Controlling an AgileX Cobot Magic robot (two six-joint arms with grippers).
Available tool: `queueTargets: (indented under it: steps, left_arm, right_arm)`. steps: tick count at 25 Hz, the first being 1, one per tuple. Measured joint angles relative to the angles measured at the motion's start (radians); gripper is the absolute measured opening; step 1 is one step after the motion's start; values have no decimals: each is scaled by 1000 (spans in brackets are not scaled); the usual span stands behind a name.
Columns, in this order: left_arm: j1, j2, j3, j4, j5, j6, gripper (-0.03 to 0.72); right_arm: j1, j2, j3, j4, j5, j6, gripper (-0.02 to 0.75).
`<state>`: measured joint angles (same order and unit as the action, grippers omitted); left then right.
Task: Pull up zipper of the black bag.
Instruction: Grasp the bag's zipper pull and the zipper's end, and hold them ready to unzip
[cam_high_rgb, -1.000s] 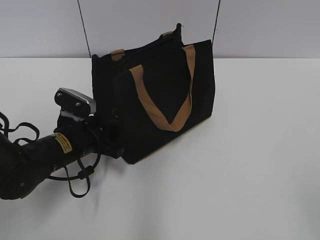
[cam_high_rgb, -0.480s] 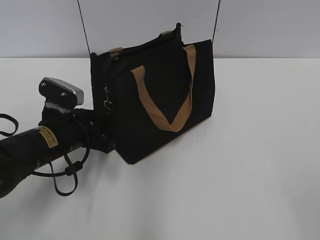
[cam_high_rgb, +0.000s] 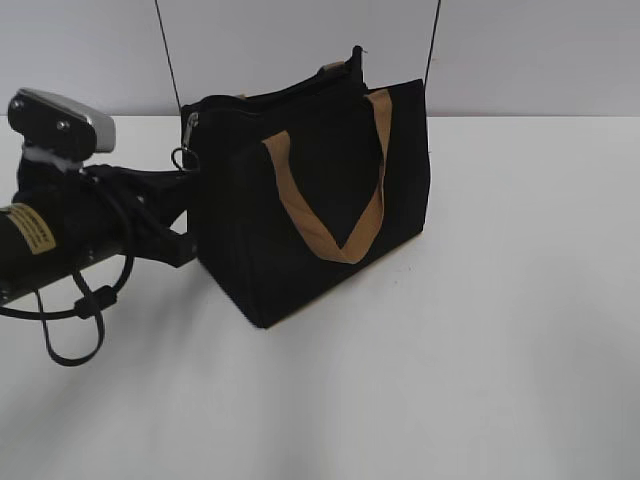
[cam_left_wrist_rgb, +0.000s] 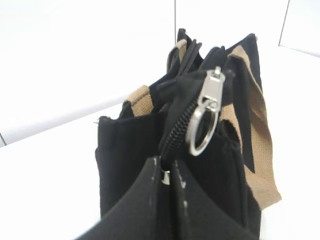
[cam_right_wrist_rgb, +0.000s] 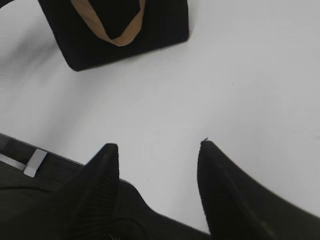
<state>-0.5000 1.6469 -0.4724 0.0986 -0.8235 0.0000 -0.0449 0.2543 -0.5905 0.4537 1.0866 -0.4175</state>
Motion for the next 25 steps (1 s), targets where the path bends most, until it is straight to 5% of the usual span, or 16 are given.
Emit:
queueTargets:
  steps: [17, 25]
  left_arm:
    - [0, -450, 1, 83, 356, 8, 6]
    - [0, -479, 1, 94, 378, 8, 6]
  right_arm:
    - [0, 305, -18, 489, -157, -447, 389]
    - [0, 472, -110, 579, -161, -577, 389]
